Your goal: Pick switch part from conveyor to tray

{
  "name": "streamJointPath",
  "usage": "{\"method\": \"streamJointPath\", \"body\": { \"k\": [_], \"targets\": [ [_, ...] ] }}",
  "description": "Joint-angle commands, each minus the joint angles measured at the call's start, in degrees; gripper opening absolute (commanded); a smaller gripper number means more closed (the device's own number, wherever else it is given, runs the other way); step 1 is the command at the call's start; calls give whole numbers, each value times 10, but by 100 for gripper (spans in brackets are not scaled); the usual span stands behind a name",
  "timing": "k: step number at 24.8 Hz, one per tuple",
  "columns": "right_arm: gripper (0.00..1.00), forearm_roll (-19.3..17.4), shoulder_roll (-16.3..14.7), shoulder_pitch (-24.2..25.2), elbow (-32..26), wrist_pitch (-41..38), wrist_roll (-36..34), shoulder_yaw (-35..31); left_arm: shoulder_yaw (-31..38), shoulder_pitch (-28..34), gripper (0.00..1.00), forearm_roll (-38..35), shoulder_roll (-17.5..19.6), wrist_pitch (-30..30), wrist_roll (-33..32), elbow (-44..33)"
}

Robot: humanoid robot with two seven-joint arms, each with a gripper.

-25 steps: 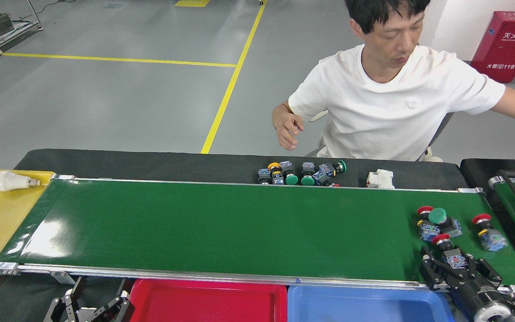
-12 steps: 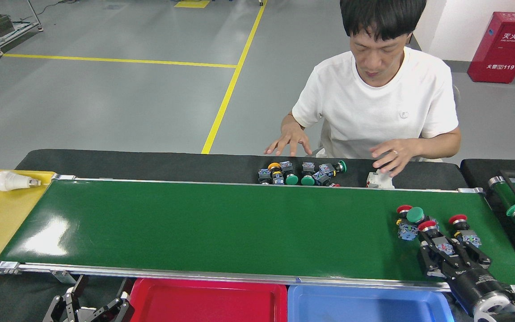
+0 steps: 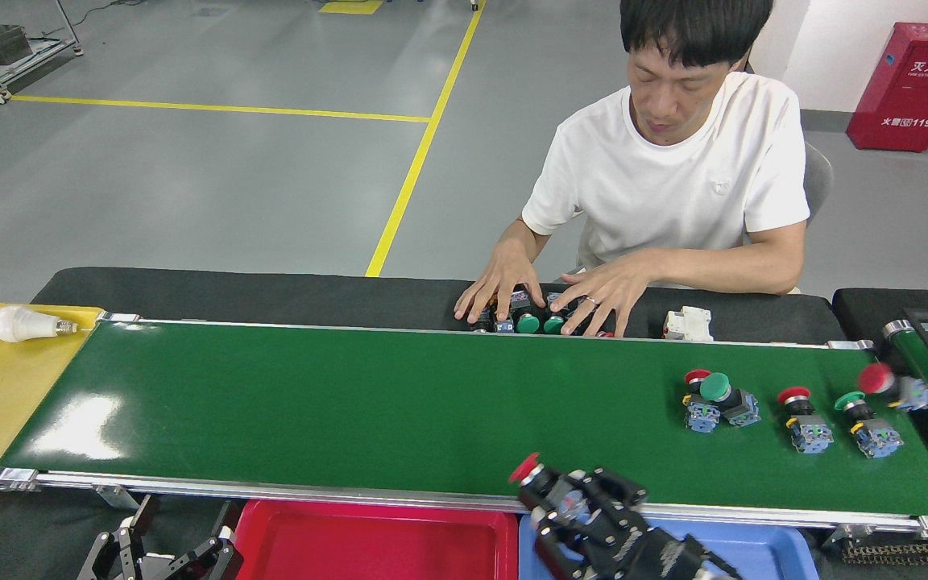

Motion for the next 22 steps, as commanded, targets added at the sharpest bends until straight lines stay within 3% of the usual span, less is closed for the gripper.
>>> {"method": "streamJointPath", "body": {
  "k": [1,8,12,15,19,22],
  "targets": [
    [98,12,9,-7,-3,1,0,19,10,2,100,-2,2,0,5,-9],
    [99,20,9,-40,-4,33,4,14,15,3,100,-1,2,-1,5,-10],
    [99,21,6,-85,-7,150,4,-98,14,4,100,-1,3,-1,6,-10],
    [98,23,-7,-90,-7,229,0,-171,11,4,100,-1,3,-1,5,-10],
    [98,23,-36,-54,-10,281,-47,-233,13,7,100,-20,1,4,5,-10],
    [98,22,-38,29,-43,280,-98,-257,20,14,100,-51,1,5,5,-10]
  ]
}}
